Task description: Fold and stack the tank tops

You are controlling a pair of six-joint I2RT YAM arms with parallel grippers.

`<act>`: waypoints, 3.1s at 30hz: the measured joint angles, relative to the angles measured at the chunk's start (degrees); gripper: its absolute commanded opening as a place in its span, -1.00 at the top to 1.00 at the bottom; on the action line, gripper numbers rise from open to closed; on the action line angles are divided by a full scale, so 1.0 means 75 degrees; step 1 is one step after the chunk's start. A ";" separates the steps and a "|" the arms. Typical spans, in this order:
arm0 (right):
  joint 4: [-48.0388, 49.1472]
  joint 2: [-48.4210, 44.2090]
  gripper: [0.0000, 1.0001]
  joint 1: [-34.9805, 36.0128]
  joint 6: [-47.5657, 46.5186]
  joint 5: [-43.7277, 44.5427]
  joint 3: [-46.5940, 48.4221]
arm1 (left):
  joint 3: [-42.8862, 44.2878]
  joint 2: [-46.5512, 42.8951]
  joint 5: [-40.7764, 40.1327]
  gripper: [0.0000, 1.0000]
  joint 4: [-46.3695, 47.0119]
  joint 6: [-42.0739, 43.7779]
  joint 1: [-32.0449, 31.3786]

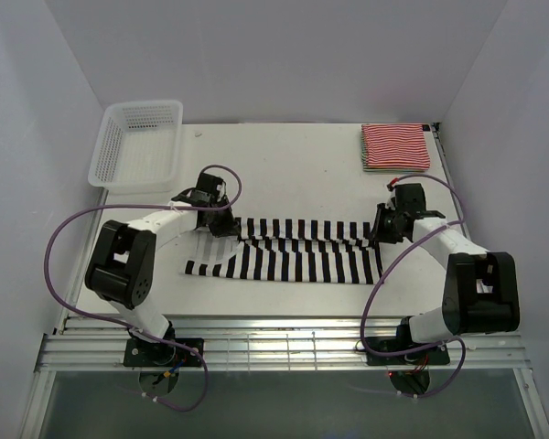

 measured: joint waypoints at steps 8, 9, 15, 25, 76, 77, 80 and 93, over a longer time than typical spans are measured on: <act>-0.0376 -0.0530 -0.63 0.0000 0.0070 -0.0026 -0.0259 | 0.0015 -0.0058 0.0131 -0.96 -0.0600 0.0009 0.0000; -0.0463 -0.0682 -0.73 0.0000 0.0035 -0.0035 -0.0239 | 0.0020 -0.0137 0.0163 -0.96 -0.0697 -0.0017 0.0000; -0.0711 -0.1218 -0.80 0.0000 -0.0050 -0.0603 0.0221 | 0.0300 -0.0863 0.0184 -0.96 -0.1070 0.0023 0.0000; -0.0189 0.0035 -0.80 0.0702 -0.0076 -0.1565 0.0781 | 0.1367 0.0571 -0.0230 -0.96 -0.1064 -0.0117 0.0140; 0.0227 -0.1343 -0.80 0.6248 0.2197 -0.1411 0.0312 | 0.8731 0.5829 0.1923 -0.96 -0.0239 0.0699 -0.0644; 0.0152 -0.1553 -0.80 0.6210 0.2200 -0.1384 0.0312 | 0.8714 0.5590 0.1973 -0.96 -0.0291 0.0708 -0.0644; -0.0087 -0.2127 -0.80 0.5986 0.2197 -0.1303 0.0210 | 0.8582 0.4692 0.2133 -0.96 -0.0405 0.0737 -0.0662; -0.1011 -0.2929 -0.80 0.4237 0.1810 -0.1950 -0.1157 | 0.0950 -0.1728 0.1268 -0.96 -0.0650 -0.0370 -0.1693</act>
